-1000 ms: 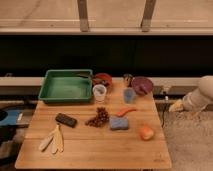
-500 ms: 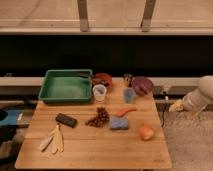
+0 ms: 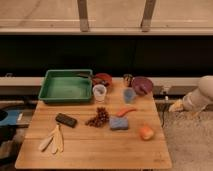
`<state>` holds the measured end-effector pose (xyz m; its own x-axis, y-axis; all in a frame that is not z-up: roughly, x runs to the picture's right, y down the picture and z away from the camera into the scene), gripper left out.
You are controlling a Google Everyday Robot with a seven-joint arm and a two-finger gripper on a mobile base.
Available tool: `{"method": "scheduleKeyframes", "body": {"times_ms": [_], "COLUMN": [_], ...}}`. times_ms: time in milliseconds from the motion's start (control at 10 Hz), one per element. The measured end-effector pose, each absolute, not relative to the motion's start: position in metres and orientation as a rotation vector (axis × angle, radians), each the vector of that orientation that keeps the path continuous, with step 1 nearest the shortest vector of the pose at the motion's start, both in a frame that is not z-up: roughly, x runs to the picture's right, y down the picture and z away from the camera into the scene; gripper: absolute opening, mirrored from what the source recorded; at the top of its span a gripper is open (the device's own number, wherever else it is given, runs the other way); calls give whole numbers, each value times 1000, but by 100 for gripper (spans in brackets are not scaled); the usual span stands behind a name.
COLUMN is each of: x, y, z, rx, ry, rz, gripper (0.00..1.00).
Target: Place grapes in table surface
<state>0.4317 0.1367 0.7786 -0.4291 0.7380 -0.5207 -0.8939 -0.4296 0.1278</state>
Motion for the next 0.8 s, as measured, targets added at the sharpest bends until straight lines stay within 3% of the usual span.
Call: {"method": "scheduleKeyframes", "body": {"times_ms": [800], "x": [415], "y": [115], "z": [772], "rx": [-480], "ry": [381], "rz": [1956], "gripper": [66]}}
